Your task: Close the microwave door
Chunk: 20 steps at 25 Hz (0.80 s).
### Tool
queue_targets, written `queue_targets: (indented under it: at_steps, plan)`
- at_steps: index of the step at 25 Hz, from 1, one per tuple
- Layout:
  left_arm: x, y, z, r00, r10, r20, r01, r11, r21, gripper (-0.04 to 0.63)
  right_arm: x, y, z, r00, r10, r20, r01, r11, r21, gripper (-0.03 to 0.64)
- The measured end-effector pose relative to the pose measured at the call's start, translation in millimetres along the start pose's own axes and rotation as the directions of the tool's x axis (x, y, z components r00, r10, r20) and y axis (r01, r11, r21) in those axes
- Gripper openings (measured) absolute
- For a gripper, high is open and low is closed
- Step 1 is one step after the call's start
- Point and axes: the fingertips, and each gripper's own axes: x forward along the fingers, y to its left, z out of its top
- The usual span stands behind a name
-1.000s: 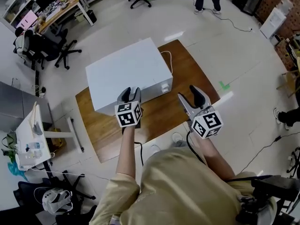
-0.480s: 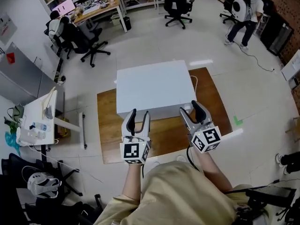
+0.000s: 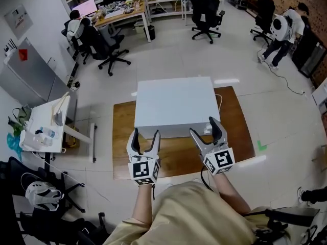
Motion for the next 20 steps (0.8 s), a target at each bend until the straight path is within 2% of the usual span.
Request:
queue_targets:
  at_steps: [3,10,20]
  plan:
    - [-4,2,-5,1.000,0.009,-0.005,-0.009,1.000,0.002,0.322,-2,-2,-18,0.996,-0.020,-0.092,0.018,1.000,-0.025,0.357]
    - [4,-2,-15,0.999,-0.012,-0.043,0.013,1.000,0.008,0.322,-1,-4,-7,0.999,-0.045,-0.026,0.045,0.999,0.002,0.348]
    - [-2,1,-10,0.999,-0.019,-0.046,0.020,1.000,0.021,0.322,-1,4,-7,0.998,-0.049,-0.035,0.049,0.999,0.023,0.344]
